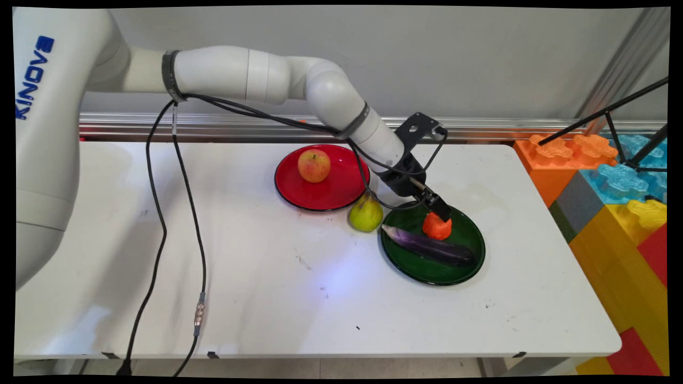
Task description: Pick up the mandarin from the green plate, then place the picked object on the table
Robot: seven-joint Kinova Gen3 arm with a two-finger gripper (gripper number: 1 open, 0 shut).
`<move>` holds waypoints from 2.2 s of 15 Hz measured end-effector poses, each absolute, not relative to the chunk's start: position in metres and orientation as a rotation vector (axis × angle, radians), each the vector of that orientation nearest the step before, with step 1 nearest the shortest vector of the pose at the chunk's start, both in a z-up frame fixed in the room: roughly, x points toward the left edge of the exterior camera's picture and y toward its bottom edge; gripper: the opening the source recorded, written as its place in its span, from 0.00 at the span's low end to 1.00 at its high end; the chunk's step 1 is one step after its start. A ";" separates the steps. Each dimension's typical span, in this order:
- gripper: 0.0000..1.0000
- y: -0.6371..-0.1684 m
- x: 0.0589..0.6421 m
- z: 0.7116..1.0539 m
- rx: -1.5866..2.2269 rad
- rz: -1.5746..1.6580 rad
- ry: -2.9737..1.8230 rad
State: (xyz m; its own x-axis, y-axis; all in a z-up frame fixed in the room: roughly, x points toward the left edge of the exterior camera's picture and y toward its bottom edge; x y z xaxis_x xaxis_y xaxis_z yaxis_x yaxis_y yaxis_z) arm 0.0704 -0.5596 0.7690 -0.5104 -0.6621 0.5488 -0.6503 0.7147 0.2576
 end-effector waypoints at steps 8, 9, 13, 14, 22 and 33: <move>1.00 -0.555 0.061 0.753 1.075 -0.068 -2.243; 1.00 -0.555 0.060 0.751 1.082 -0.070 -2.237; 1.00 -0.555 0.058 0.745 1.099 -0.076 -2.222; 1.00 -0.554 0.057 0.744 1.101 -0.077 -2.220; 0.00 -0.550 0.057 0.743 1.088 -0.073 -2.225; 0.00 -0.539 0.059 0.811 1.019 -0.056 -2.183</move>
